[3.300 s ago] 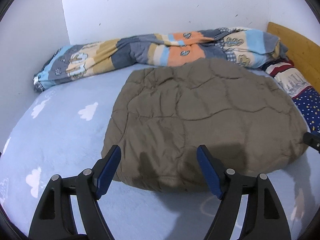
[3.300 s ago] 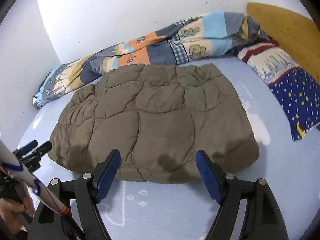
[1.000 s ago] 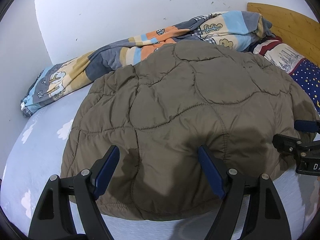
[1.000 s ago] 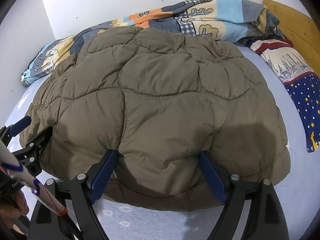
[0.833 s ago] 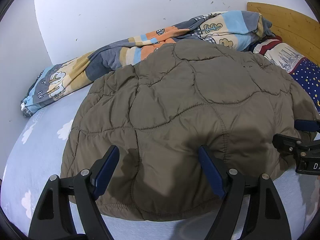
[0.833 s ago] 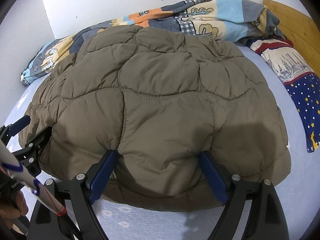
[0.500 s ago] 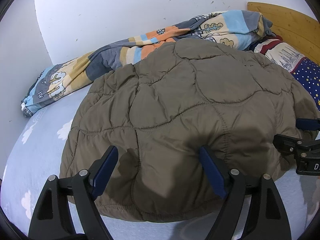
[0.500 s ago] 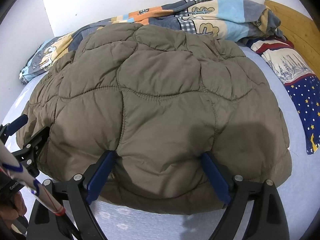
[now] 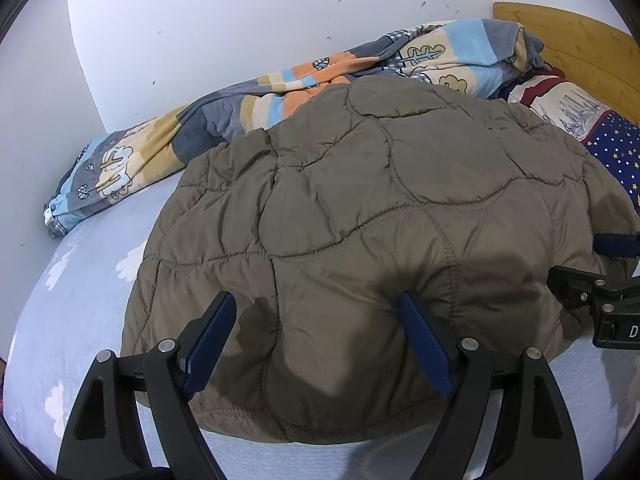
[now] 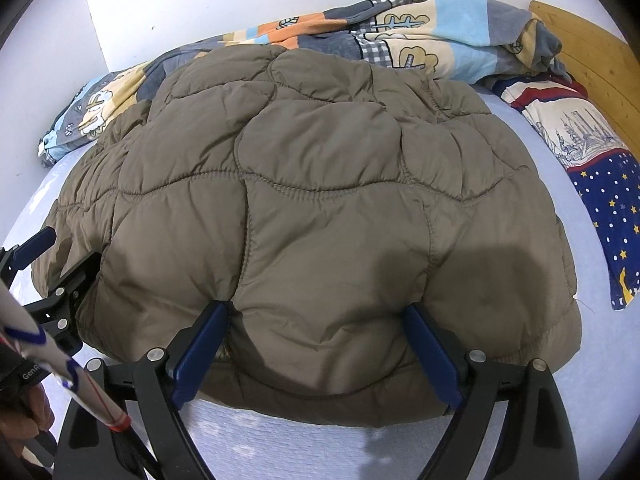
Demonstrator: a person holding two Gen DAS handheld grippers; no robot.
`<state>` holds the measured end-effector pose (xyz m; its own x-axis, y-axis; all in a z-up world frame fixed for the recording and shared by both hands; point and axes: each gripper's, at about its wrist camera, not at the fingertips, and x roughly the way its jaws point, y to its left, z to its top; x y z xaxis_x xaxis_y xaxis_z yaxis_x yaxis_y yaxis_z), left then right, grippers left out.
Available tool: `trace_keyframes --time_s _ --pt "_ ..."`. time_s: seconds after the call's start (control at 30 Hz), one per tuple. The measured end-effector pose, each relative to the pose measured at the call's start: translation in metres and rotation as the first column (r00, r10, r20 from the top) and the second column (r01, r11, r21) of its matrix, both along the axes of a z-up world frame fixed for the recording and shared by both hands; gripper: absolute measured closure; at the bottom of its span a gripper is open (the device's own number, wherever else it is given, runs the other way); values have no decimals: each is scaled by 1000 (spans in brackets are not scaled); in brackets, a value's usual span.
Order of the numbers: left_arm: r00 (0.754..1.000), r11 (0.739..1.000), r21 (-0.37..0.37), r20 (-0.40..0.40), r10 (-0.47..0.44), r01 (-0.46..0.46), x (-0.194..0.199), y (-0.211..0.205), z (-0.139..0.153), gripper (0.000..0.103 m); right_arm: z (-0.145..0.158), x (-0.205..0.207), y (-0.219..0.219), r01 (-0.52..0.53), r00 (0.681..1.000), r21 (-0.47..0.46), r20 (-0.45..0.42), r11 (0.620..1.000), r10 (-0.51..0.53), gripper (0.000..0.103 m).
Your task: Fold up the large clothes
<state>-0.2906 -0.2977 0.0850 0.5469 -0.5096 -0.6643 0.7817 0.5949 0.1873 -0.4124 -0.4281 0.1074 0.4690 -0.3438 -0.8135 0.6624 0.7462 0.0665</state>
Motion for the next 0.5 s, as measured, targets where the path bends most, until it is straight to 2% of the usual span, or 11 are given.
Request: trace_keyframes --time_s 0.5 --pt "1000 1000 1 4 -1 1 -1 0 0 20 0 -2 1 -22 1000 -14 -13 1000 21 10"
